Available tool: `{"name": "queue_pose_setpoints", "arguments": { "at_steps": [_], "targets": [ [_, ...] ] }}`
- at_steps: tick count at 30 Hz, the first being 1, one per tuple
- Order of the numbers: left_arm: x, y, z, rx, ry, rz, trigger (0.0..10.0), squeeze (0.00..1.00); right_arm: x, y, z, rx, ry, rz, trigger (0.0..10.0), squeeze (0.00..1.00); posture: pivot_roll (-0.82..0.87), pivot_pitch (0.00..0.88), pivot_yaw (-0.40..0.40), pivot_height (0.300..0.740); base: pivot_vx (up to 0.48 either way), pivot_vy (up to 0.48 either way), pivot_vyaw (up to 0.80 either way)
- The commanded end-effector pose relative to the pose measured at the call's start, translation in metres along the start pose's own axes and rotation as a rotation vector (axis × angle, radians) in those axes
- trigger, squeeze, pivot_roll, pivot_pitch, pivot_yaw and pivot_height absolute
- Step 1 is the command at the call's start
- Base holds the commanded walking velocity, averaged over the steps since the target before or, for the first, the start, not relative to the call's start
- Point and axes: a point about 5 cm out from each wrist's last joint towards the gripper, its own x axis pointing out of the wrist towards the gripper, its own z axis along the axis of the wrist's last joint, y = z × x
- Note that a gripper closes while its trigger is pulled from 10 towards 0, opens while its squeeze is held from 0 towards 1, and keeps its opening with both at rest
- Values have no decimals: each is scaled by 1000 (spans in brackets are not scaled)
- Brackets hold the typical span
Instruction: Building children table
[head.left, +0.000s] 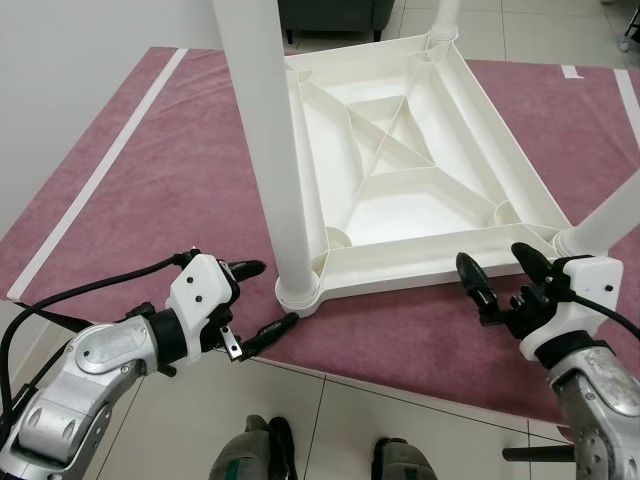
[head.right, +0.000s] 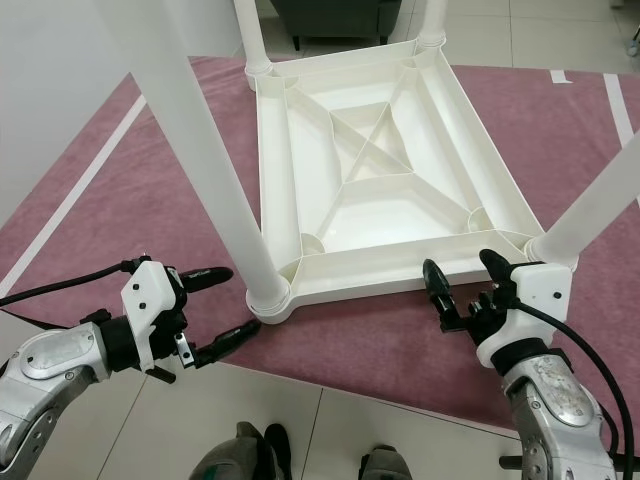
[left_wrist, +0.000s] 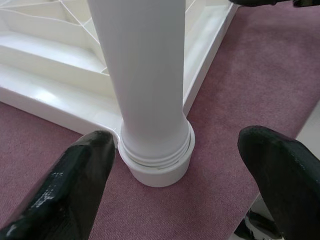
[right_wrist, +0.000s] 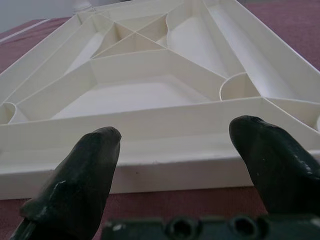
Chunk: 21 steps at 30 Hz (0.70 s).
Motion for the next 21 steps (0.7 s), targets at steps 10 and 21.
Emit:
{"name": "queue_pose_setpoints", "arguments": {
  "at_steps": [10,21],
  "targets": [
    [39,23,4,-43,-74,339,10000,0,-1,-16,-9,108,9,-77,10000,0,-100,142,134,740,0,0,0],
    [69,33,12,-88,-124,508,10000,0,19,-18,3,123,-55,-73,10000,0,-118,140,150,740,0,0,0]
  ]
}}
